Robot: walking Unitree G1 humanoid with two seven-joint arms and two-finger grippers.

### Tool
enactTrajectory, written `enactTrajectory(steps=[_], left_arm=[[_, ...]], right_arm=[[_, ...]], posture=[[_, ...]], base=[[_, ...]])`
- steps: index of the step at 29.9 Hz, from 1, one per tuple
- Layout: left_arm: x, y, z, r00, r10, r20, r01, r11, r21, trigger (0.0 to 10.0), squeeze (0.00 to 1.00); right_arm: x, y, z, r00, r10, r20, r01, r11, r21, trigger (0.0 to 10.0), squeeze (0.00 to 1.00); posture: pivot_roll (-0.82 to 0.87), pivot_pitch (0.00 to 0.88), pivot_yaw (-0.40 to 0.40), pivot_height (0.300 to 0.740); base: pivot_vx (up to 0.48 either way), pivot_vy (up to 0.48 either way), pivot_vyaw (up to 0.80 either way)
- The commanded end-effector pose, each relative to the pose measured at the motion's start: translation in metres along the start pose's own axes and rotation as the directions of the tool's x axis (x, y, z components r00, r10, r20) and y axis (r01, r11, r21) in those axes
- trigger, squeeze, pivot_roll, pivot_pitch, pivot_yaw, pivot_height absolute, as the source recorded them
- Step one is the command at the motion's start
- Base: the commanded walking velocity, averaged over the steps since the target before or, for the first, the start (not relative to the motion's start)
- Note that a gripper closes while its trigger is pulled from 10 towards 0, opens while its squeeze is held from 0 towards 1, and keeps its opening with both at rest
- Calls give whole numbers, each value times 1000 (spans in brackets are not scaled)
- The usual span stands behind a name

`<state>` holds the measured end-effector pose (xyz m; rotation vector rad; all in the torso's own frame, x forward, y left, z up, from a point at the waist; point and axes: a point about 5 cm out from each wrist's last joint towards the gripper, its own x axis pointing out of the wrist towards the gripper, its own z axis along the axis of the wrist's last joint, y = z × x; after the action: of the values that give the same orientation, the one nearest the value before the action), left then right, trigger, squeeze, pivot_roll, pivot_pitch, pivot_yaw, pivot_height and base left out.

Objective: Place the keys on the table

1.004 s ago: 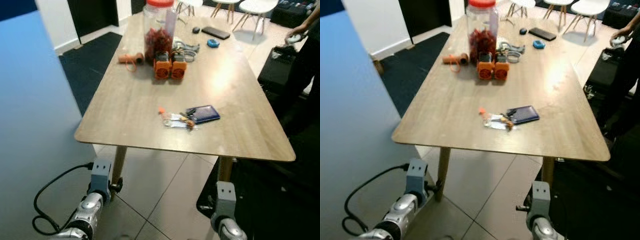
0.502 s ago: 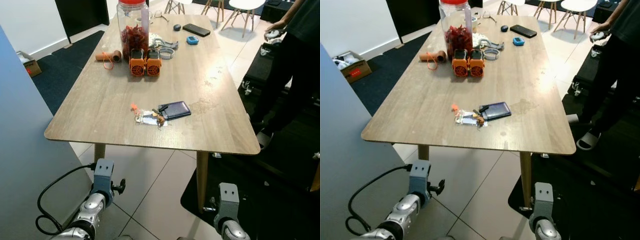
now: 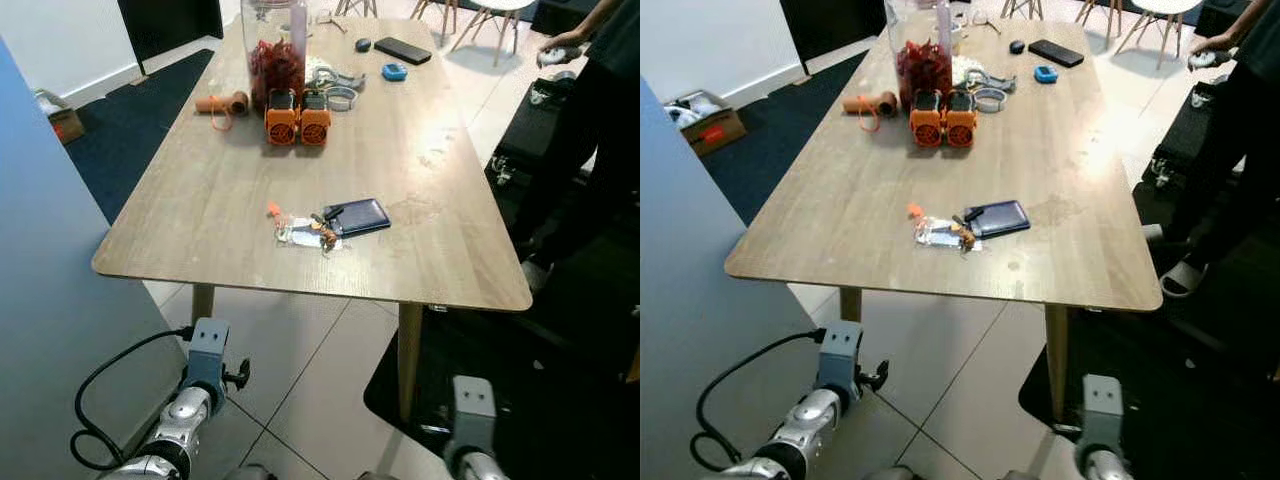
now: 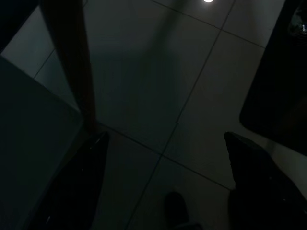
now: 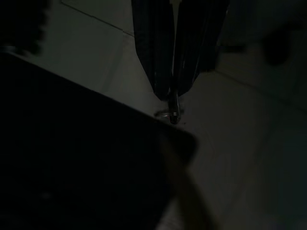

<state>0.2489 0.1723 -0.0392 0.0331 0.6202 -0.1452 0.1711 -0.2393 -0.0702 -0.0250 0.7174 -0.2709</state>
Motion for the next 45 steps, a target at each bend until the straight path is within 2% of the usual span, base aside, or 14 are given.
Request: enactTrajectory(steps=[1,3,5,9,13,15,19,25,26,28,30,37,38,45], left_arm=[[-1,2,-2,1000,7,-9,-7,1000,-2,10000,0],[0,3,0,1000,8,-2,-8,1000,-7,10000,0],[0,2,1,1000,6,3,-6,1000,-7,10000,0],[0,3,1,1000,4,5,-4,1000,-7,10000,0],[0,3,2,1000,1,6,-1,1000,-4,10000,0],[0,2,3,1000,-3,7,3,1000,-4,10000,0],[1,2,4,1000,-4,10,4,1000,-4,10000,0],[2,2,5,1000,6,10,-6,1000,-4,10000,0],[2,1,6,1000,4,15,-4,1000,-6,10000,0],[2,0,7,1000,-1,25,2,1000,-4,10000,0],[2,0,7,1000,-2,25,2,1000,-5,10000,0],[2,0,9,999,-10,33,10,1000,-1,10000,0],[2,0,9,999,-15,36,15,1000,3,10000,0],[1,0,6,999,-23,35,23,1000,3,10000,0]], right_arm=[[-4,-11,-6,998,-57,2,57,998,8,10000,0],[-7,-29,-7,991,-131,21,131,991,13,10000,0],[-16,-77,2,933,-352,82,344,934,97,10000,0],[-23,-112,17,858,-494,138,466,864,192,10000,0],[-33,-158,60,727,-626,281,548,776,312,10000,0],[-43,-186,109,594,-692,411,543,722,430,10000,0],[-49,-194,170,498,-672,548,455,741,495,10000,0],[-44,-157,251,477,-459,750,298,887,353,10000,0],[-33,-112,284,540,-240,807,129,971,203,10000,0],[-26,-78,297,571,-68,818,15,997,72,10000,0],[-22,-46,303,570,100,815,-61,995,-79,10000,0],[-20,4,313,563,278,778,-188,960,-207,10000,0],[-22,31,316,548,393,739,-232,920,-317,10000,0],[-26,62,305,532,586,612,-280,803,-525,10000,0]], posture=[[23,73,4,740],[24,72,5,740],[27,70,8,740],[24,70,14,740],[17,68,18,740],[16,68,18,740],[14,68,18,740],[12,64,11,740],[12,63,12,740],[11,63,12,740],[13,60,10,740],[18,63,6,740],[21,65,4,740],[21,67,2,740]], base=[[0,0,0],[0,0,0],[0,0,0],[0,0,0],[0,0,0],[0,0,0],[0,0,0],[0,0,0],[0,0,0],[0,0,0],[0,0,0],[0,0,0],[0,0,0],[0,0,0]])
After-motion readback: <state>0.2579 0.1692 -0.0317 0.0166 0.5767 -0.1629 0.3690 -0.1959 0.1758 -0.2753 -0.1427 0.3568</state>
